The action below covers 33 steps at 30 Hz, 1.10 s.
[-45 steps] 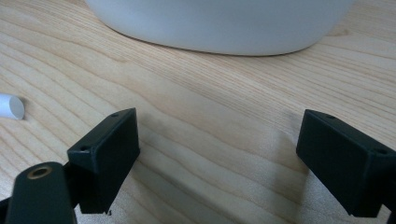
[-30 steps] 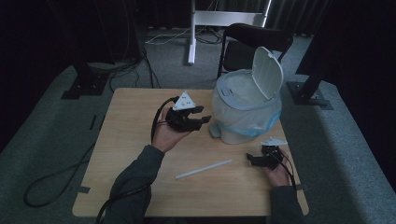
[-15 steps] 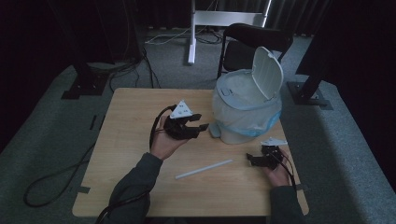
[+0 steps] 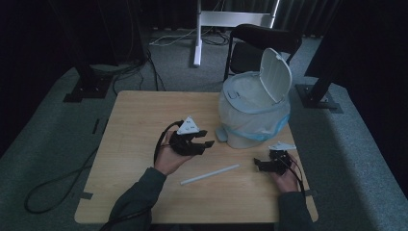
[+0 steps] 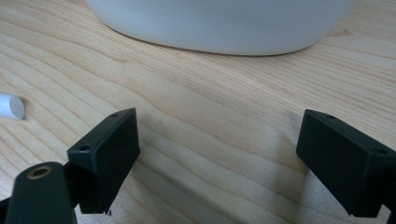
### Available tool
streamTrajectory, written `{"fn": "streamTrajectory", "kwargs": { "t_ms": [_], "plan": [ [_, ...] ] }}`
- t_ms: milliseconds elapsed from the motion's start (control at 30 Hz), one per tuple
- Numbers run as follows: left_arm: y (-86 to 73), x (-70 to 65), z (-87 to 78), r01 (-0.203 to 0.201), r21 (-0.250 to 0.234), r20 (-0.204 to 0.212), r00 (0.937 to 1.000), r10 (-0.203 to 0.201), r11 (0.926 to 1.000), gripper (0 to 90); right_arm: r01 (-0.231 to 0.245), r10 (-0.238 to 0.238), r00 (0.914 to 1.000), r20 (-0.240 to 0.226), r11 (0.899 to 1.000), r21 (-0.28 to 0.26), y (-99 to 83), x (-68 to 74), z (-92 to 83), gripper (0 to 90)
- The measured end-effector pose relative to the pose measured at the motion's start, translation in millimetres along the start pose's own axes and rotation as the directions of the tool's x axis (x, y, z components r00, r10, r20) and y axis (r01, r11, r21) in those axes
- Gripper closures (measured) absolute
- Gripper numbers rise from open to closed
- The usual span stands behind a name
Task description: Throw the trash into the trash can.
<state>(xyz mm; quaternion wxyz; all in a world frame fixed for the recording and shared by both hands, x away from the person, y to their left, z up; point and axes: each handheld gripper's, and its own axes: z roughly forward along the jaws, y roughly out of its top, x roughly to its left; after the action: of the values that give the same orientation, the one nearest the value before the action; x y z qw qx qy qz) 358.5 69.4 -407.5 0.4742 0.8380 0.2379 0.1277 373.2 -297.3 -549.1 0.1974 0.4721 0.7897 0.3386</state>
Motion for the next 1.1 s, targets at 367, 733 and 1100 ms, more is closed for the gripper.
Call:
{"fn": "streamTrajectory", "kwargs": {
  "t_ms": [367,733,1100],
  "plan": [
    [-19.5,-6.7,14.2,0.021,0.034,0.024,0.9995,-0.021,0.9992,51.3,0.001,-0.001,1.0000,0.000,1.000,-0.002,-0.1,0.0,0.2,12.1],
    [-43.0,-13.9,28.6,0.037,0.088,0.062,0.9972,-0.043,0.9954,53.9,0.001,-0.001,1.0000,0.000,1.000,-0.001,-0.1,0.0,0.1,12.1],
    [-58.7,-17.8,43.2,0.040,0.158,0.068,0.9964,-0.051,0.9866,56.9,0.000,0.000,1.0000,0.000,1.000,-0.001,-0.1,0.1,0.0,12.1]
  ]
}}
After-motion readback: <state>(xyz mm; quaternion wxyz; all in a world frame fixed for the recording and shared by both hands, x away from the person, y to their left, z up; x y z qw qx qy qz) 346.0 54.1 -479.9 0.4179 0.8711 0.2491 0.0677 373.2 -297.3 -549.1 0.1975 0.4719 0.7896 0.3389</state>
